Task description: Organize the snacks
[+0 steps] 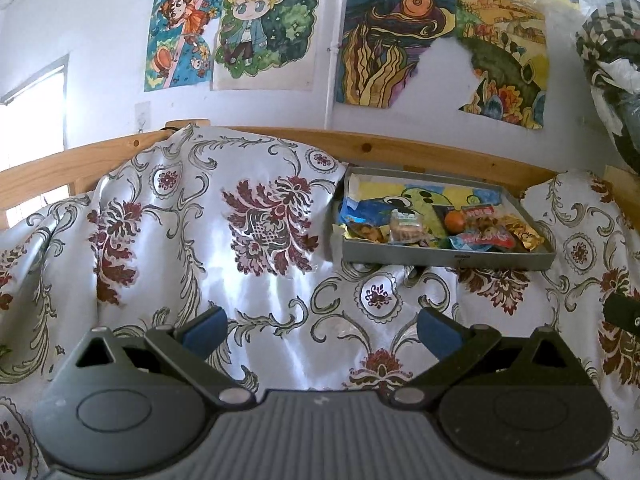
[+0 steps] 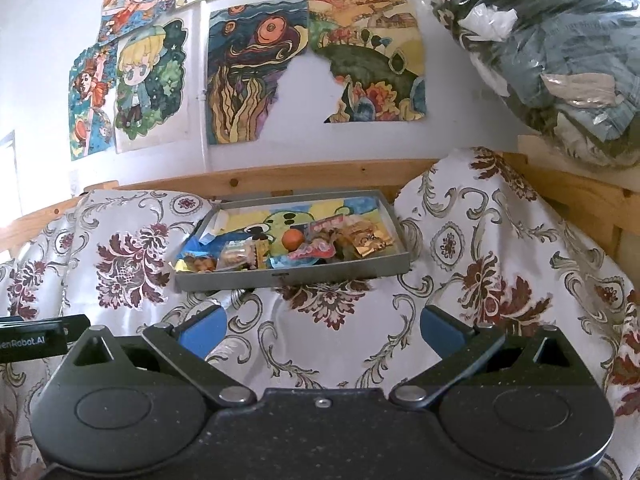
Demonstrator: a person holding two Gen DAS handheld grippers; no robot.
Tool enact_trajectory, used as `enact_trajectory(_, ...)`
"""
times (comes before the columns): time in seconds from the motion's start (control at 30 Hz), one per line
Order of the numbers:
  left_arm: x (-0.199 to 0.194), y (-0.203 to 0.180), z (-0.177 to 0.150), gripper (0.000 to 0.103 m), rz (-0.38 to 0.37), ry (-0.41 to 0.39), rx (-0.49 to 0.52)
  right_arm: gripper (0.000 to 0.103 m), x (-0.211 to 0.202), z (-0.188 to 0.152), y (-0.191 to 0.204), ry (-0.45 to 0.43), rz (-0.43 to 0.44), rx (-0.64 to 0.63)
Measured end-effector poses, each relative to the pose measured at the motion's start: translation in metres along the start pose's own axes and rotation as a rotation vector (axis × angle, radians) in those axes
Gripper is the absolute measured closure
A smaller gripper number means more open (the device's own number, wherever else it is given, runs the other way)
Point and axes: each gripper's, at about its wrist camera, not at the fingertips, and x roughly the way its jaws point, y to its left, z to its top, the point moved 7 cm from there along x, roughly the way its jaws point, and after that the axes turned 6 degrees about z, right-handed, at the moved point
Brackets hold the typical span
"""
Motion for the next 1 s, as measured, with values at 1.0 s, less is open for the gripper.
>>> enact_trajectory(1.0,0.0023,-0.0056,-0.0033,0.000,-0.012,0.010,0.020,0.001,0.0043,-0.0080,-0.0001,0.019,0.003,0.000)
